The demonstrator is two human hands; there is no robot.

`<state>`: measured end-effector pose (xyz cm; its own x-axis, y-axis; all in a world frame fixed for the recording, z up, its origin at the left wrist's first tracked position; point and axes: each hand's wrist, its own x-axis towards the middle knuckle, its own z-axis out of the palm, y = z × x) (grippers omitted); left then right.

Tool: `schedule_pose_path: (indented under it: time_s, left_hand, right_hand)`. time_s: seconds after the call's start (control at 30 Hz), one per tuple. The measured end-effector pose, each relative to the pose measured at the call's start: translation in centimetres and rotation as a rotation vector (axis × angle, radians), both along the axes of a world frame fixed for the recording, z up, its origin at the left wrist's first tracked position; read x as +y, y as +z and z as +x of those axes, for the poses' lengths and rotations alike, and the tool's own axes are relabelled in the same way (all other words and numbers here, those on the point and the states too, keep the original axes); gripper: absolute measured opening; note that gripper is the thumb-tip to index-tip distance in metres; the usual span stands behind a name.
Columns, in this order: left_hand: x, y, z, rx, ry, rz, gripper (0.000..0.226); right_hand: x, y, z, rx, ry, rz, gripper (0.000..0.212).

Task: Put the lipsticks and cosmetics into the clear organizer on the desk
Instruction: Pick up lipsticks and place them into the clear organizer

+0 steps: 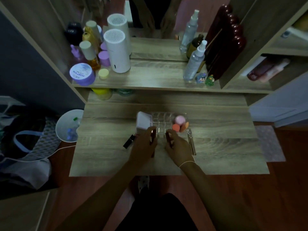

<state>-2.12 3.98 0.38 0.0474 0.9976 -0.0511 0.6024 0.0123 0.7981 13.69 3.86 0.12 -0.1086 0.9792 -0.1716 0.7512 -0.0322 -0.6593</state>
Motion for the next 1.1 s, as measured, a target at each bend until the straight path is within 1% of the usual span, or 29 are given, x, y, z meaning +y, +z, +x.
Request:
schedule_pose_path:
  time_s: [0.1, 0.17, 0.2, 0.3, 0.4, 0.6, 0.73, 0.87, 1.1]
  left_hand:
    - [2.2, 1.6, -0.3, -0.116, 0.027, 0.043, 0.035]
    - [3.8, 2.5, -0.4, -0.170, 0.084, 0.091, 0.033]
    - [4.5, 2.9, -0.5, -0.174, 0.115, 0.121, 0.033]
    - [6.9, 4.0, -0.7, -0.189, 0.127, 0.209, 0.028]
    - [9.3, 4.0, -0.7, -0.151, 0.079, 0.203, 0.023]
    - [9.5, 3.2, -1.0, -0.089, -0.004, 0.221, 0.021]
    - [9.8, 2.8, -0.9, -0.044, -0.056, 0.173, 0.023]
    - [10.0, 2.3, -0.8, 0.001, -0.090, 0.134, 0.024]
    - [10.4, 1.5, -0.7, 0.056, -0.118, 0.119, 0.023]
  right_hand:
    - [1.4, 1.4, -0.8, 0.133, -0.142, 0.030, 0.047]
    - [2.7, 2.4, -1.3, 0.223, -0.239, 0.069, 0.051]
    - [3.3, 2.8, -1.4, 0.246, -0.274, 0.108, 0.049]
    - [5.6, 3.6, -1.7, 0.240, -0.315, 0.209, 0.028]
    - [8.1, 3.7, -1.7, 0.266, -0.303, 0.244, 0.021]
    - [8.9, 3.2, -2.0, 0.194, -0.229, 0.268, 0.021]
    - [9.6, 2.6, -2.0, 0.133, -0.161, 0.207, 0.020]
    - [10.0, 1.9, -2.0, 0.016, -0.130, 0.105, 0.024]
    - [10.1, 0.9, -2.2, -0.033, -0.116, 0.112, 0.027]
